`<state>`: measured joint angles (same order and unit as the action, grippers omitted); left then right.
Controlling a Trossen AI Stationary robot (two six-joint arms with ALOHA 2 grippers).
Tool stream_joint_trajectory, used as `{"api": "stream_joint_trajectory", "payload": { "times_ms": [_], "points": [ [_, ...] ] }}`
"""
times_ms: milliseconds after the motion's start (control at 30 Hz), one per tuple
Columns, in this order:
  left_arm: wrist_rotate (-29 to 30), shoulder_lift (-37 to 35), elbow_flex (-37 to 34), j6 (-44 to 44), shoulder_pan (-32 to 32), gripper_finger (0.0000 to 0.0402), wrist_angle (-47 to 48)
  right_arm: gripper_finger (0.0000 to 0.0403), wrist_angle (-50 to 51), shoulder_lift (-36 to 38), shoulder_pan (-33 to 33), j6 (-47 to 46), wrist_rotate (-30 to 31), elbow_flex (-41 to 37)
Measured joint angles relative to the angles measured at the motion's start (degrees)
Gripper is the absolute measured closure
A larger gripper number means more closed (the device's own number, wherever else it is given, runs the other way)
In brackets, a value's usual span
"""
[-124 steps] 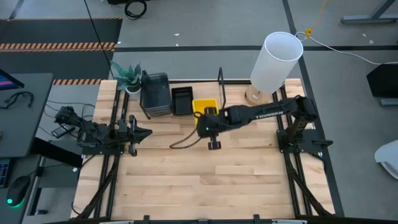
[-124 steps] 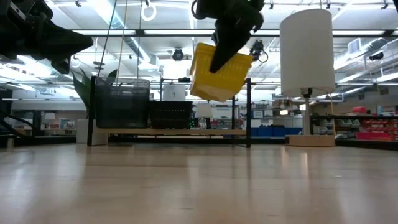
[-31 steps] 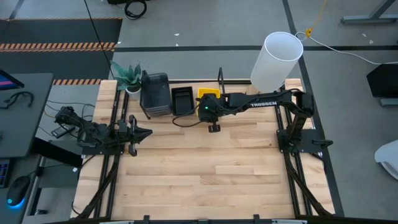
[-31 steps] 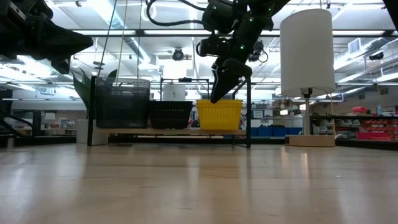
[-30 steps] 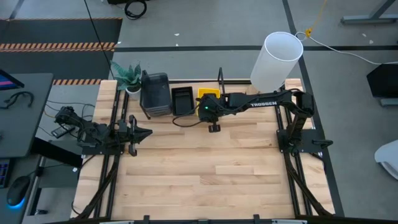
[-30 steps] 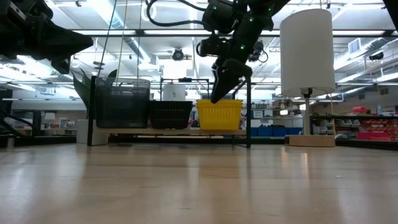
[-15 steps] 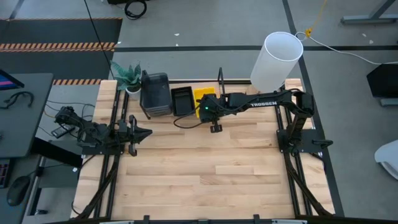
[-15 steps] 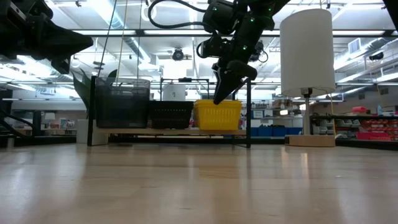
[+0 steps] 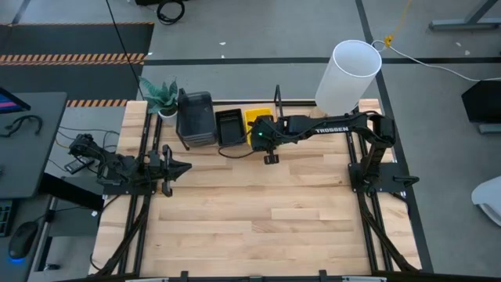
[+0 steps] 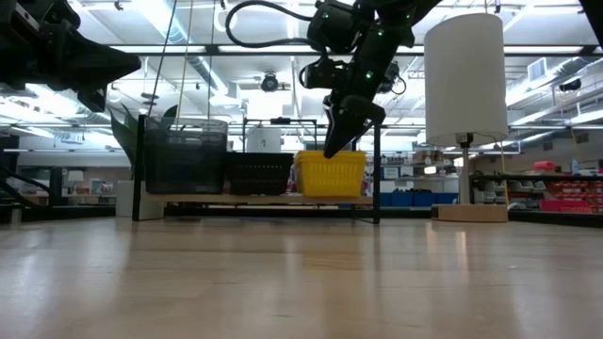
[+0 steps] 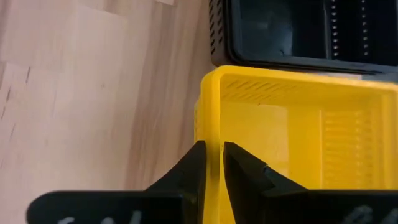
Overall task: Stack baskets on shelf by color
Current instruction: Put the yellow stacked baskets on the shelf, then return to Home Position
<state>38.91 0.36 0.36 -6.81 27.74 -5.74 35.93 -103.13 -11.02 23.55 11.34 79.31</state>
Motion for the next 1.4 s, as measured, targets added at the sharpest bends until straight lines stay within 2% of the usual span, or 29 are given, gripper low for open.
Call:
{"api": "stream_joint_trajectory", "payload": {
  "times_ms": [333,700,967,1200,1300,1400],
  "points": [
    [-0.02,0.00,0.02,0.00,0.00,0.0371,0.00,0.0341,-3.46,0.00,-1.96,-3.59,-0.32,0.01],
    [-0.01,0.00,0.01,0.01,-0.02,0.0373,0.00,0.0341,-3.52,0.02,0.20,-7.78,-3.28,4.60],
    [-0.01,0.00,0.02,0.00,-0.01,0.0366,0.00,0.0341,-5.65,0.13,3.13,-11.59,-4.96,4.70],
    [-0.02,0.00,0.02,-0.02,-0.02,0.0376,0.00,0.0341,2.51,6.55,3.86,-17.12,-6.96,4.70],
    [-0.02,0.00,0.00,-0.02,-0.02,0.0375,0.00,0.0341,2.50,10.40,3.82,-17.90,-6.80,3.93],
    [-0.01,-0.01,0.02,-0.02,-0.01,0.0371,0.00,0.0341,0.65,14.89,3.84,-19.40,-6.43,-0.05]
  ]
}}
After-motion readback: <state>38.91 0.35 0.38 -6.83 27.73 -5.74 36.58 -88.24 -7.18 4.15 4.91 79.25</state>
